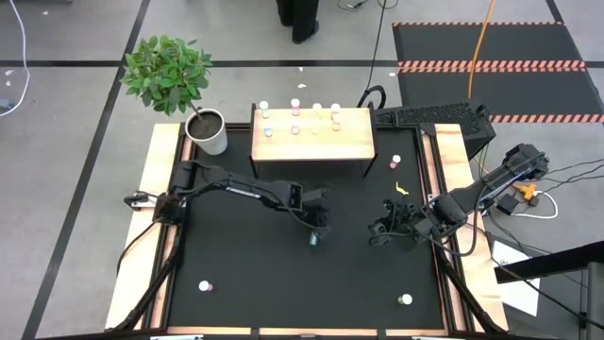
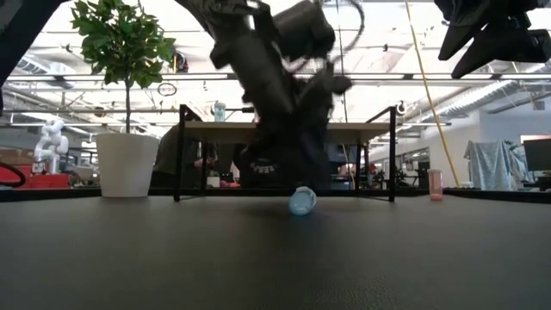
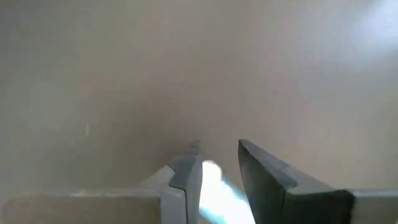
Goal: Pick and place medicine bottles onto shelf by color
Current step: Put the blue pill bottle on the shelf aligned with the other blue pill bottles
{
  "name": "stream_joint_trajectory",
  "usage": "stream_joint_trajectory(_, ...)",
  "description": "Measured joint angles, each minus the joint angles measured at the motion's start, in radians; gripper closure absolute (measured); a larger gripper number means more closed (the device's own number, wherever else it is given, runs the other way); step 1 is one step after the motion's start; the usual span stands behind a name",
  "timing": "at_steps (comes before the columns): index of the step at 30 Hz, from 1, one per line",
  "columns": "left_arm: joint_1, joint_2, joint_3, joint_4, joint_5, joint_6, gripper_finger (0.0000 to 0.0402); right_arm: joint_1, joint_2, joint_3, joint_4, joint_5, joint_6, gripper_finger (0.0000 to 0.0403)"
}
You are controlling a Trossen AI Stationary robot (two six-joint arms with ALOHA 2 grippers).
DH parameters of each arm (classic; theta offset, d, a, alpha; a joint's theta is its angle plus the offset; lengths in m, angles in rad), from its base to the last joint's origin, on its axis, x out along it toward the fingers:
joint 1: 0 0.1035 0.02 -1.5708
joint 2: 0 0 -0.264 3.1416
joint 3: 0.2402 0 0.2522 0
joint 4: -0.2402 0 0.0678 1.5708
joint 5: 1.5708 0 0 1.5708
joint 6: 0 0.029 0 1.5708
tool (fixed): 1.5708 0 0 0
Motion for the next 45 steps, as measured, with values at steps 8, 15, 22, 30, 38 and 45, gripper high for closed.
stream_joint_trajectory(8, 0.005, -0.147, 0.001, 0.037, -0.025, 0.045, 0.0331, -0.001, 0.000, -0.085, 0.138, -0.004, -0.102, 0.0261)
stream_joint_trajectory(15, 0.005, -0.222, 0.003, 0.032, -0.061, -0.001, 0.0354, -0.003, 0.000, -0.264, 0.553, -0.006, -0.120, 0.0261)
stream_joint_trajectory(22, -0.017, -0.114, 0.000, -0.088, -0.153, -0.211, 0.0278, -0.003, 0.000, -0.352, 0.630, -0.006, -0.016, 0.0261)
stream_joint_trajectory(30, -0.009, 0.010, 0.000, -0.054, -0.041, -0.426, 0.0195, -0.003, 0.001, -0.375, 0.620, -0.054, -0.015, 0.0261)
stream_joint_trajectory(38, -0.017, 0.024, 0.001, -0.064, -0.038, -0.482, 0.0179, -0.003, 0.000, -0.375, 0.612, -0.086, -0.043, 0.0261)
stream_joint_trajectory(45, -0.025, 0.024, 0.003, -0.142, 0.049, -0.513, 0.0192, -0.021, -0.002, -0.375, 0.612, -0.168, -0.067, 0.0261)
